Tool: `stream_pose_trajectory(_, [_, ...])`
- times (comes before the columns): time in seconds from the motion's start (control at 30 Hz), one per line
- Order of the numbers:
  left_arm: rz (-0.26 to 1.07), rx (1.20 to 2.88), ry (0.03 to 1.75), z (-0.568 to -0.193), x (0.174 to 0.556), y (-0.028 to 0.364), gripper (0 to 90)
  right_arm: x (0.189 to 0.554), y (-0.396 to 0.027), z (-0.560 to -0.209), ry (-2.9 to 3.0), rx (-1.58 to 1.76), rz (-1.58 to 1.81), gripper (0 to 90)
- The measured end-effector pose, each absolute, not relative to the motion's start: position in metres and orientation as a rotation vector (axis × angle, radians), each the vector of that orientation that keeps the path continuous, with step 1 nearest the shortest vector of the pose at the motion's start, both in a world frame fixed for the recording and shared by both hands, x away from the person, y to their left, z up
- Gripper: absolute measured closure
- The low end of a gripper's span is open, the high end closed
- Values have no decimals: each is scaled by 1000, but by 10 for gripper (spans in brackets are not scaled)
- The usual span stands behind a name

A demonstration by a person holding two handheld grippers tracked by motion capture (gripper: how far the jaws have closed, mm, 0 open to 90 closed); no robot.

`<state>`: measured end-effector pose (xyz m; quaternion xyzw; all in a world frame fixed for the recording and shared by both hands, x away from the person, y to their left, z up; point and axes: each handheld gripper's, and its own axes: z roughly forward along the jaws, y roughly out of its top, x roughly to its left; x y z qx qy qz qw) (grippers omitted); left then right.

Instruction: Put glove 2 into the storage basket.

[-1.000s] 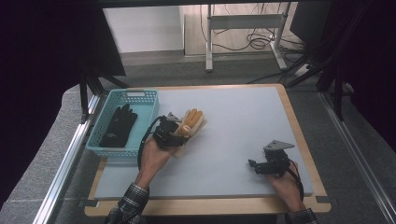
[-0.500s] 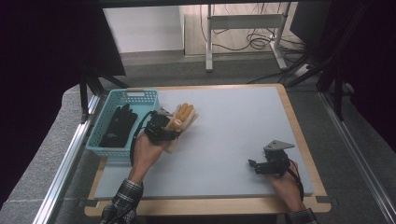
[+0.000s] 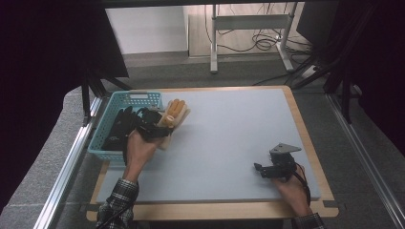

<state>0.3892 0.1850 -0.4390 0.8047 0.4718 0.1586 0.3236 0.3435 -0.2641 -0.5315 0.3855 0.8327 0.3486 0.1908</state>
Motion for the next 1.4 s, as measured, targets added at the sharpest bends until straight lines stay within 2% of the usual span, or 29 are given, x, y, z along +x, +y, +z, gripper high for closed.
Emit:
stream_pose_trajectory(0.97, [539,2013,1472,-430,404,260,571,343,-264,-531,2339,1085,980,153])
stream_pose_trajectory(1.27, [519,2023,1574,-445,420,274,566,343,-264,-531,2339,1084,980,153])
stream_pose_trajectory(1.4, [471,2038,1617,-456,430,275,563,343,-264,-531,2339,1084,980,153])
